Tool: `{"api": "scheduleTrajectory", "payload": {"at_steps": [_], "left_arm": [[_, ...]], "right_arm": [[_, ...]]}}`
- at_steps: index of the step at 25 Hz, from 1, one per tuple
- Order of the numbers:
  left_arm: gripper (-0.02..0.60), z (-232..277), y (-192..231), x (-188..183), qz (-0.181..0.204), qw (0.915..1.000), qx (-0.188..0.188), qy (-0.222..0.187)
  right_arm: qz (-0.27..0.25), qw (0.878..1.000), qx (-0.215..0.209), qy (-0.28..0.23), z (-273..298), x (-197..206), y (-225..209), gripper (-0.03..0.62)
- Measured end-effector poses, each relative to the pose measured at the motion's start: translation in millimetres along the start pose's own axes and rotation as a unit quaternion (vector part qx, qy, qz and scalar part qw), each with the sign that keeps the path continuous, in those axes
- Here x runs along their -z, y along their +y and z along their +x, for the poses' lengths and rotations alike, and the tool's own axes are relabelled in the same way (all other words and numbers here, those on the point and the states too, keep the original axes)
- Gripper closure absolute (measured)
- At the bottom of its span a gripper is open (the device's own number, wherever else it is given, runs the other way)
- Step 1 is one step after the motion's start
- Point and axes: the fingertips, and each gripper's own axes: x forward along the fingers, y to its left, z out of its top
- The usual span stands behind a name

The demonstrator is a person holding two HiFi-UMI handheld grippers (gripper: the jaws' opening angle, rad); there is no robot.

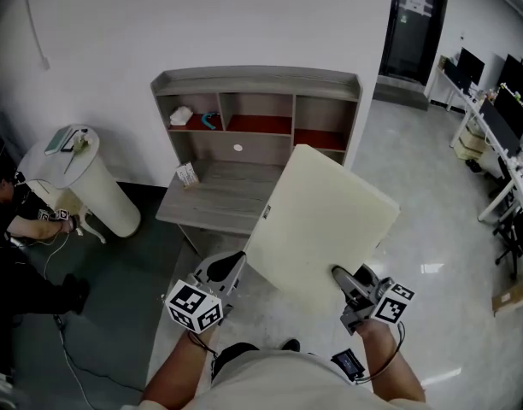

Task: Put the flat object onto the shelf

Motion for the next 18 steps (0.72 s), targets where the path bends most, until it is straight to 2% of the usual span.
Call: {"api": "scheduleTrajectory", "payload": {"at_steps": [8,18], "left_arm": [[0.566,28.0,10.6,-1.6,-0.001,1.0,-0.004,0.005],[0.567,70.3,61.5,3.2,-0.014,0.9998,0.017,0.003]], "right_arm": [[0.009,1.0,-0.002,0.006,13.2,-12.2,-27.8,0.307],[-0.006,1.0,0.013,0.016,54.1,-17.8,-51.9,0.307]]}}
